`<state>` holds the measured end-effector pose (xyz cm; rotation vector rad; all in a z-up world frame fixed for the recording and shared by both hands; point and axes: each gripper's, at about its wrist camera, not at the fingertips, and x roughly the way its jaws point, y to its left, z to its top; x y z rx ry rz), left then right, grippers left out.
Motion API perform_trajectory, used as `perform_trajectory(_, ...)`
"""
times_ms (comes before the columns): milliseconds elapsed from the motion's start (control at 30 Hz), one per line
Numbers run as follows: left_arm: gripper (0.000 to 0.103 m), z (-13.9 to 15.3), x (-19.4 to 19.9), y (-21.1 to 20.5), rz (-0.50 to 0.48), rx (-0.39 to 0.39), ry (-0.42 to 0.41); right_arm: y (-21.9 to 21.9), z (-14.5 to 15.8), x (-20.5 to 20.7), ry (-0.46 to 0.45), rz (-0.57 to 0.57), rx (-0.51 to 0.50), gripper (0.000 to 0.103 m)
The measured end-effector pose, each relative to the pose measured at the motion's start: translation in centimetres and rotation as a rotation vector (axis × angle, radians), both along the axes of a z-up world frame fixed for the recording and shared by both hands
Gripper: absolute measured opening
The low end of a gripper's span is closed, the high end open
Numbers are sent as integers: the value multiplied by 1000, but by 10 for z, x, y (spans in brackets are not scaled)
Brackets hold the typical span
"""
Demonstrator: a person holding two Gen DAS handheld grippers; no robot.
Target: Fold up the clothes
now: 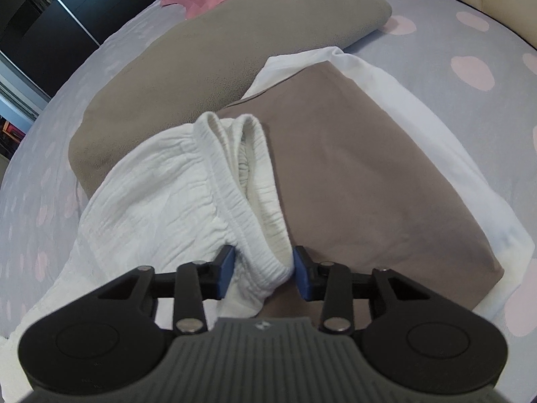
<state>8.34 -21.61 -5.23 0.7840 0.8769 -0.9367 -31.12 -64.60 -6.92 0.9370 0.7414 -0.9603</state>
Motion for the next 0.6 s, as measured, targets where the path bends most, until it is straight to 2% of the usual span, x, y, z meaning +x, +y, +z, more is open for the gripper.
perform_trajectory(67,48,1,0,1,4,-2,-2,4,6,3,14,6,-26,22)
perform_trajectory(100,48,2,0,1,8,-5,-2,7,13,6,16,16,-48,19)
perform_trajectory(233,48,7,1,5,22,-26,2,26,39,21,14,80,-135,17)
perform_trajectory(300,48,9,2,6,31,-39,13,38,50,34,-16,139,-159,17)
perform_trajectory(467,48,13,2,9,42,-82,49,84,70,76,-81,309,-178,17)
perform_trajectory(600,48,20,-4,8,40,-161,100,122,72,108,-97,436,-174,17)
